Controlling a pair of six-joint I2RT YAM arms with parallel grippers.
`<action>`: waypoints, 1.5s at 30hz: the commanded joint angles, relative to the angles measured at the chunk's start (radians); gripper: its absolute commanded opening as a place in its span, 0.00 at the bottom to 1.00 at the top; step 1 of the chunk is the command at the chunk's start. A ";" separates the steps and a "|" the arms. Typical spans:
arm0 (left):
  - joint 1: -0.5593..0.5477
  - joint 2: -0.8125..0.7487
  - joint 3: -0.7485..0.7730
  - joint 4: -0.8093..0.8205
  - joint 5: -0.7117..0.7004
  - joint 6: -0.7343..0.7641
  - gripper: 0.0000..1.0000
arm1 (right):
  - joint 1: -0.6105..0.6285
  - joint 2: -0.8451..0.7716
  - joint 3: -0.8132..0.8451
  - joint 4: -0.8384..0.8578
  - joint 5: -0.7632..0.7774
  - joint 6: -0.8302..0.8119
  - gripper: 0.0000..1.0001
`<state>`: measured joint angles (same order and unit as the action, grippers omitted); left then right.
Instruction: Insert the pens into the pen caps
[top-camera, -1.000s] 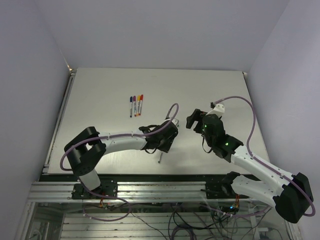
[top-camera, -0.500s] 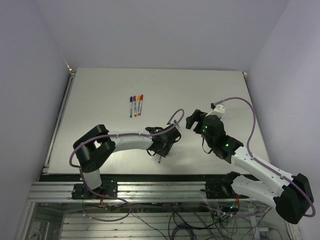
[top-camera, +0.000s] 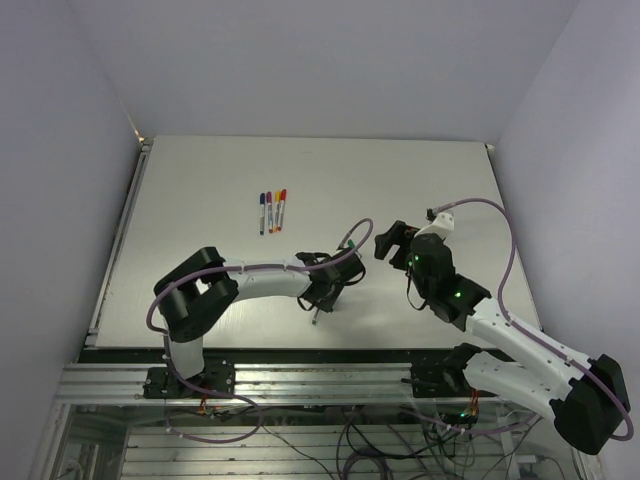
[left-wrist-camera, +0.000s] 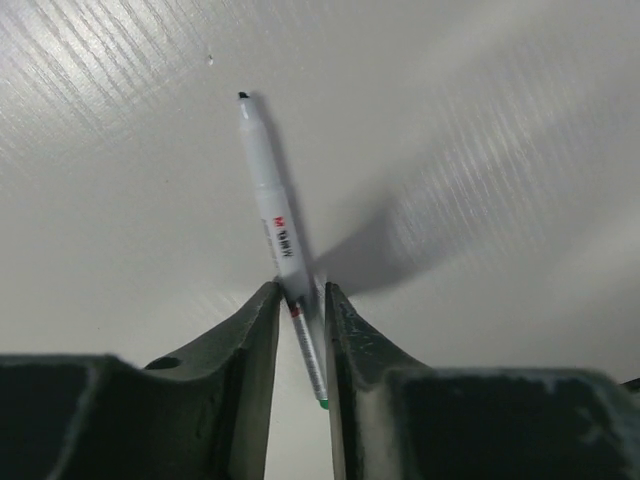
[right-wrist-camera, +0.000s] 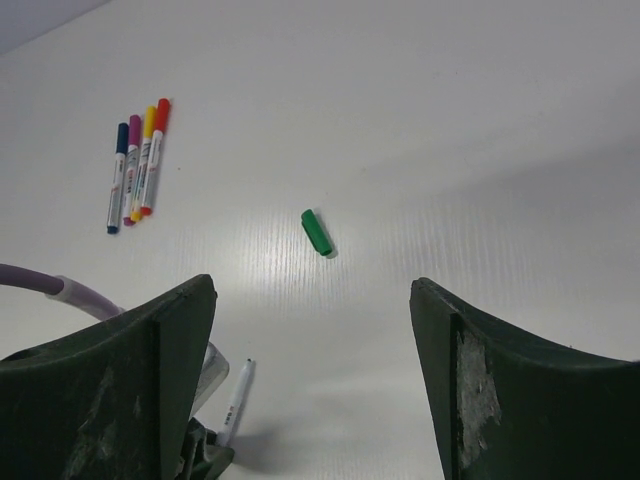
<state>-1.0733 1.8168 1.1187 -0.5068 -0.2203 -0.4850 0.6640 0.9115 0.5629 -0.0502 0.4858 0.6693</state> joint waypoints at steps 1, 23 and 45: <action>-0.006 0.076 -0.014 -0.069 0.070 0.012 0.29 | -0.003 -0.021 -0.018 0.013 0.017 0.016 0.78; 0.023 -0.258 -0.043 -0.027 0.038 -0.020 0.07 | -0.006 0.225 0.123 0.024 0.022 -0.157 0.79; 0.152 -0.806 -0.428 0.260 0.125 -0.168 0.07 | -0.112 0.733 0.402 -0.055 -0.320 -0.378 0.64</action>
<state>-0.9264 1.0519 0.7109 -0.3534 -0.1150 -0.6285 0.5800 1.6085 0.9291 -0.0967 0.2546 0.3351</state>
